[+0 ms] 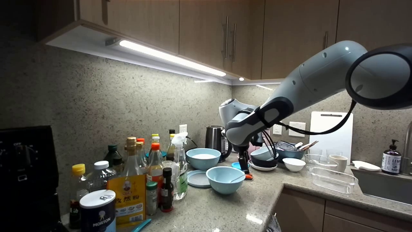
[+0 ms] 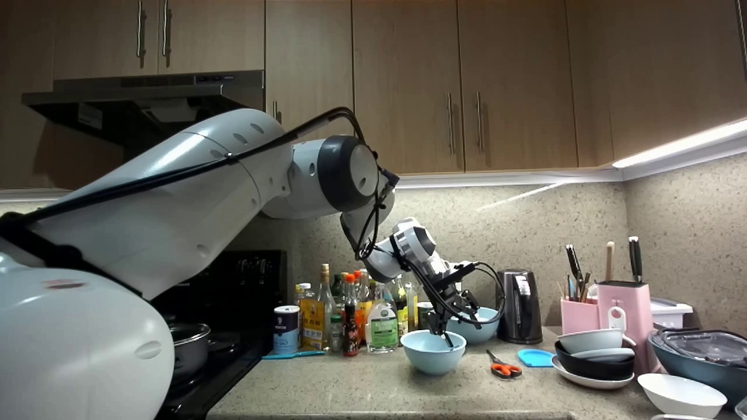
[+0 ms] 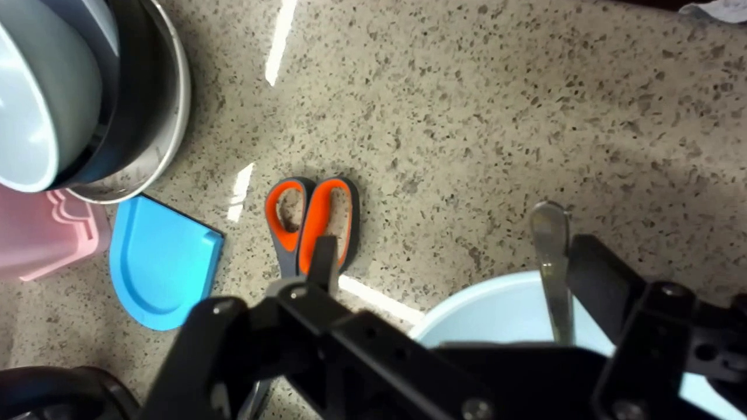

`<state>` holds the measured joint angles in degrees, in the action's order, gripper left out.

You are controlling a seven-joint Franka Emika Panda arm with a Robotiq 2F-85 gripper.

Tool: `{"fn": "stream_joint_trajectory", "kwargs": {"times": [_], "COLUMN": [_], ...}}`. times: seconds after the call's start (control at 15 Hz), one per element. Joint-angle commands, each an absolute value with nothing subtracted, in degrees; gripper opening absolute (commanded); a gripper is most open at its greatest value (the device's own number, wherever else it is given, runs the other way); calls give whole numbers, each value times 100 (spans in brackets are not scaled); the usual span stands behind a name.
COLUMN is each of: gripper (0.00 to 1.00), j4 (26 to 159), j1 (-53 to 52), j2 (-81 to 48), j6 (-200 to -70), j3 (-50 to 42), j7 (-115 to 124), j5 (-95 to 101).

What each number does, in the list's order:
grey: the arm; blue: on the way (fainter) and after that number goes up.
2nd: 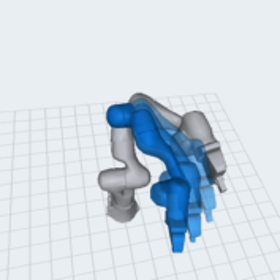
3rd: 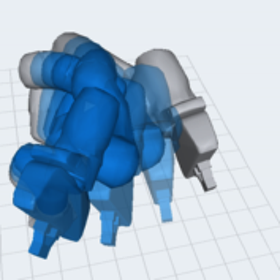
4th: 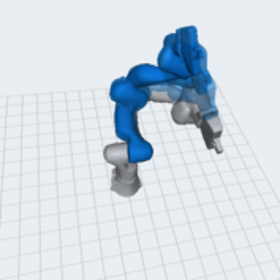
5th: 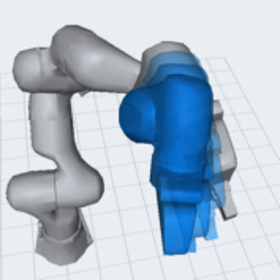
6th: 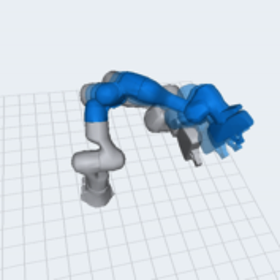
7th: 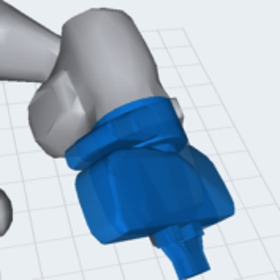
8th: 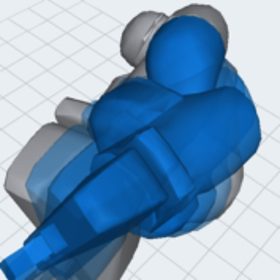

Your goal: Use the silver spoon to stir the contents of the blue bowl closer to the edge

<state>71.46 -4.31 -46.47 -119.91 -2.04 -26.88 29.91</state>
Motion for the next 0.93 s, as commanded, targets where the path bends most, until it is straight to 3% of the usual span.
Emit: {"fn": "stream_joint_trajectory", "kwargs": {"times": [0.0, 0.07, 0.13, 0.87], "gripper": [100, 100, 78, 7], "j4": [7565, 7587, 7618, 7608], "j1": [-317, -317, -300, -352], "j2": [-4483, -4494, -4498, -4563], "j6": [-12133, -12131, -12146, -12131], "j3": [-124, -132, -120, -171], "j7": [-2592, -2581, -2617, -2611], "j5": [2694, 2668, 2632, 2695]}}
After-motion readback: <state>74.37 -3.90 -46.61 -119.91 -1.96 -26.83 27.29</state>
